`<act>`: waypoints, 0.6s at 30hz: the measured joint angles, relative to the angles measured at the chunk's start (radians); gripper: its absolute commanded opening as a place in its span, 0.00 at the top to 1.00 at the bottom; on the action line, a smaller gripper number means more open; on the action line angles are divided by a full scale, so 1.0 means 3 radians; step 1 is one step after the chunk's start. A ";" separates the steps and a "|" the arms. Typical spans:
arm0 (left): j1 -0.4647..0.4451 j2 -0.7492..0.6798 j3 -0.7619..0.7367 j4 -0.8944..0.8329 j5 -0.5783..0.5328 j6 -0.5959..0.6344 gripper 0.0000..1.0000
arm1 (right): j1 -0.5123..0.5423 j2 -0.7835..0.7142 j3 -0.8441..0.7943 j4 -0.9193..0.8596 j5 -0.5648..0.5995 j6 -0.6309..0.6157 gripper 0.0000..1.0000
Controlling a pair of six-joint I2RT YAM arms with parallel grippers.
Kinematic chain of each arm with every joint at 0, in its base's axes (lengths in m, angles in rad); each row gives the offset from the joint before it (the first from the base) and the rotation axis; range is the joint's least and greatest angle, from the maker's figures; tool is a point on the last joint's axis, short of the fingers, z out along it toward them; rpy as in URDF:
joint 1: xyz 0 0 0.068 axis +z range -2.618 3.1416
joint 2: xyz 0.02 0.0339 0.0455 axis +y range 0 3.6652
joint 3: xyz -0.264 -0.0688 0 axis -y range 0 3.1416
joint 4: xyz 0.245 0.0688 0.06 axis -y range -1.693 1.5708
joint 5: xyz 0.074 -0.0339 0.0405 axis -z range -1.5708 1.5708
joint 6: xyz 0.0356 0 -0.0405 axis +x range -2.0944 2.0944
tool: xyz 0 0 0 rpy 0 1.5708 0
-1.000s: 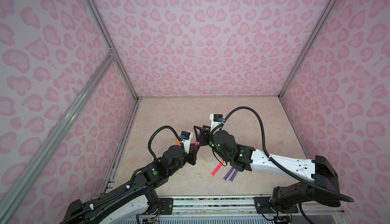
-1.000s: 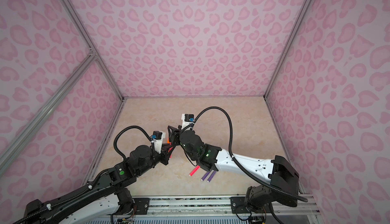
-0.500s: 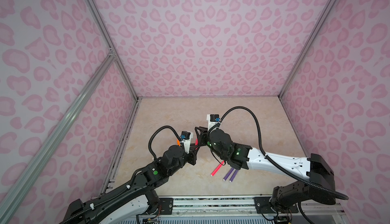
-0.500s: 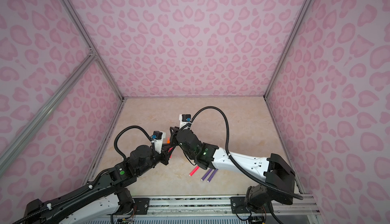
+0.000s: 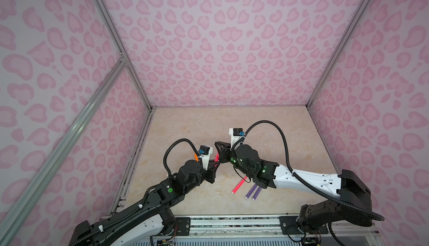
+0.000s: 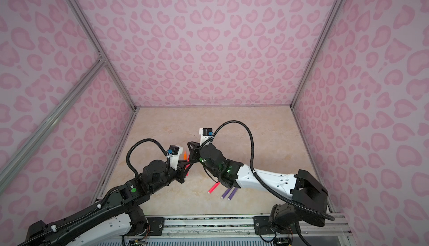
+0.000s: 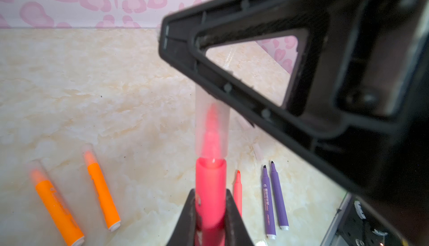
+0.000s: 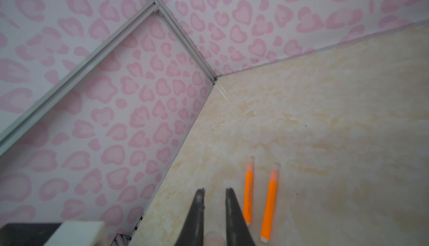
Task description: Insert the pens into the pen caps
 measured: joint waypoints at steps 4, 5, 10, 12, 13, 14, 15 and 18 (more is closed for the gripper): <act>0.0253 -0.0062 -0.0113 0.0102 0.0490 -0.0058 0.97 | -0.0043 -0.0108 -0.0212 0.0257 -0.0140 0.0018 1.00; 0.0295 -0.0071 -0.0130 0.0123 0.0559 -0.0081 0.97 | -0.0046 -0.0125 -0.0240 0.0306 -0.0160 0.0017 1.00; 0.0364 -0.0112 -0.0179 0.0209 0.0811 -0.0175 0.97 | -0.0078 -0.0172 -0.0373 0.0532 -0.0327 -0.0005 1.00; 0.0371 -0.0117 -0.0184 0.0231 0.0871 -0.0200 0.97 | -0.0089 -0.0195 -0.0412 0.0593 -0.0373 -0.0024 1.00; 0.0371 -0.0120 -0.0184 0.0242 0.0894 -0.0206 0.97 | -0.0093 -0.0206 -0.0417 0.0596 -0.0383 -0.0045 1.00; 0.0371 -0.0121 -0.0184 0.0254 0.0908 -0.0215 0.97 | -0.0098 -0.0209 -0.0412 0.0595 -0.0393 -0.0047 1.00; 0.0373 -0.0121 -0.0184 0.0264 0.0913 -0.0215 0.97 | -0.0109 -0.0203 -0.0389 0.0581 -0.0412 -0.0047 1.00; 0.0374 -0.0103 -0.0174 0.0312 0.0896 -0.0210 0.97 | -0.0177 -0.0116 -0.0217 0.0407 -0.0551 -0.0042 1.00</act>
